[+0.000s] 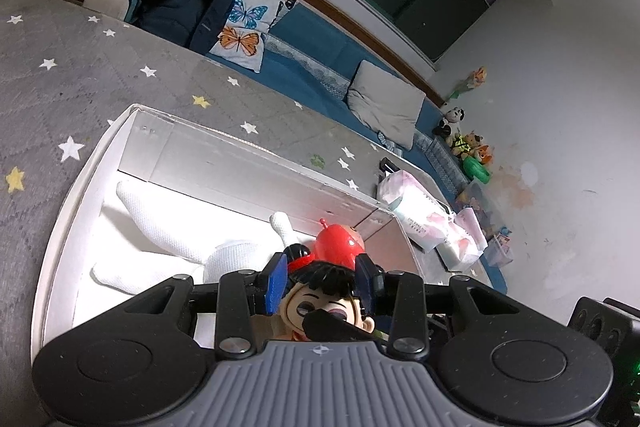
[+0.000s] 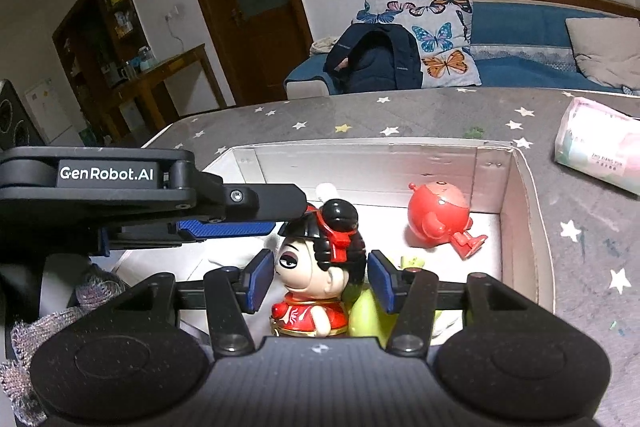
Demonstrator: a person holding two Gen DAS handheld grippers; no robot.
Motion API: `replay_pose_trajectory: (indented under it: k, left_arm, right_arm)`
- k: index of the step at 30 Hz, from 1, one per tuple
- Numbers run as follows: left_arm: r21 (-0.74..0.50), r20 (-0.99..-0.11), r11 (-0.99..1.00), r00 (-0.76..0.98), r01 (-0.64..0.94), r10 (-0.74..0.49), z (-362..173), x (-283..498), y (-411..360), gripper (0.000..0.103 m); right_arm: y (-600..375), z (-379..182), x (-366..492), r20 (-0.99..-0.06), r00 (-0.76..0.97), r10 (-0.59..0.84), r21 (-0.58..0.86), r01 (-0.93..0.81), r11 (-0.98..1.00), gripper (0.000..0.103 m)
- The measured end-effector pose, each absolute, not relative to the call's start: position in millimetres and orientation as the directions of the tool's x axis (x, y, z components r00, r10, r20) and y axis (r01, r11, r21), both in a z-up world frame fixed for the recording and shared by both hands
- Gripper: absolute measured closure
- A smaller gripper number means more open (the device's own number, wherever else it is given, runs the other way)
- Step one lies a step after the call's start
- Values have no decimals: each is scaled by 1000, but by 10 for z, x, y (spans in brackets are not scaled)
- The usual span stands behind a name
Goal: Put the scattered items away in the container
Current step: 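Lift the doll over the box rim with both tools, then lower the doll into the box and open both tools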
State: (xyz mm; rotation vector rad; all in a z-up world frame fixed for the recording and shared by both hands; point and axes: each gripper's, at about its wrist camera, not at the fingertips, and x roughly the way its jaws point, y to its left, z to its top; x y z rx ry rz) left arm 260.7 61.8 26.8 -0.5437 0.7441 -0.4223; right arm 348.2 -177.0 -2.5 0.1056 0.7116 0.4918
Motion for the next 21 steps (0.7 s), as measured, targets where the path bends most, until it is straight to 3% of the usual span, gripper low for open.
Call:
replay_pose_trajectory:
  k: [21]
  left_arm:
    - [-552, -519, 815, 694, 174, -499, 389, 2323, 623, 63]
  right_arm:
    - [-1811, 103, 3281, -589, 672, 449, 215, -405, 889, 47]
